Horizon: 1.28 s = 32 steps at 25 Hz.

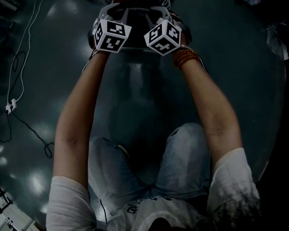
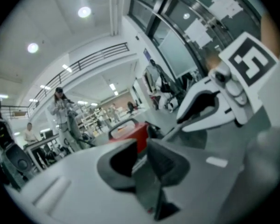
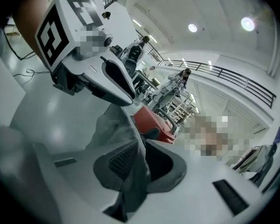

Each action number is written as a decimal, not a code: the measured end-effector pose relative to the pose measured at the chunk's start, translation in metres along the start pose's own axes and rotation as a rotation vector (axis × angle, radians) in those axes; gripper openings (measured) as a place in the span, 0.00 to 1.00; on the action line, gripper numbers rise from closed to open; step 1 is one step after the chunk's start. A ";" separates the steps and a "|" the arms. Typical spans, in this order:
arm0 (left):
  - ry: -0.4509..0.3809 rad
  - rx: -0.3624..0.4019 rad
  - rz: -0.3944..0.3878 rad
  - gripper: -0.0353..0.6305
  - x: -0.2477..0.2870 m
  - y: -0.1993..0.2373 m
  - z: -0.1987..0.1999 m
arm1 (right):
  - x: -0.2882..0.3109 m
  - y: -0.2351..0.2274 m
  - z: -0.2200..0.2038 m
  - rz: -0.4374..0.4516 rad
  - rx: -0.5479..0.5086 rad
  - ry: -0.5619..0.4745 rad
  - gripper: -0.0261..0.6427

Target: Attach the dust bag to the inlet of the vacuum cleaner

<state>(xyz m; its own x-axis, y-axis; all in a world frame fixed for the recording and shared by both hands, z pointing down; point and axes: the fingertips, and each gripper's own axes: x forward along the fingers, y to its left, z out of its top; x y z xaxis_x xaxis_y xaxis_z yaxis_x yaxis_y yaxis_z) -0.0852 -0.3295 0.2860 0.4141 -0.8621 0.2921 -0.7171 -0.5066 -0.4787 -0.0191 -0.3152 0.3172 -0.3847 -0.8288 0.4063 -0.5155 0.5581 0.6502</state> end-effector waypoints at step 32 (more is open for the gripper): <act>-0.074 -0.502 0.007 0.06 -0.164 -0.073 0.025 | -0.172 0.050 0.087 0.002 0.791 -0.347 0.05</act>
<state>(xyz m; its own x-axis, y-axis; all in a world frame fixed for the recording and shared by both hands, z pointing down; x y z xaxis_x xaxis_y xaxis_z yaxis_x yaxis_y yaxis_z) -0.0864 -0.1513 0.2525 0.4338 -0.8733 0.2220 -0.8936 -0.4485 -0.0180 -0.0455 -0.1417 0.2238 -0.5322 -0.8402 0.1041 -0.8464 0.5310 -0.0412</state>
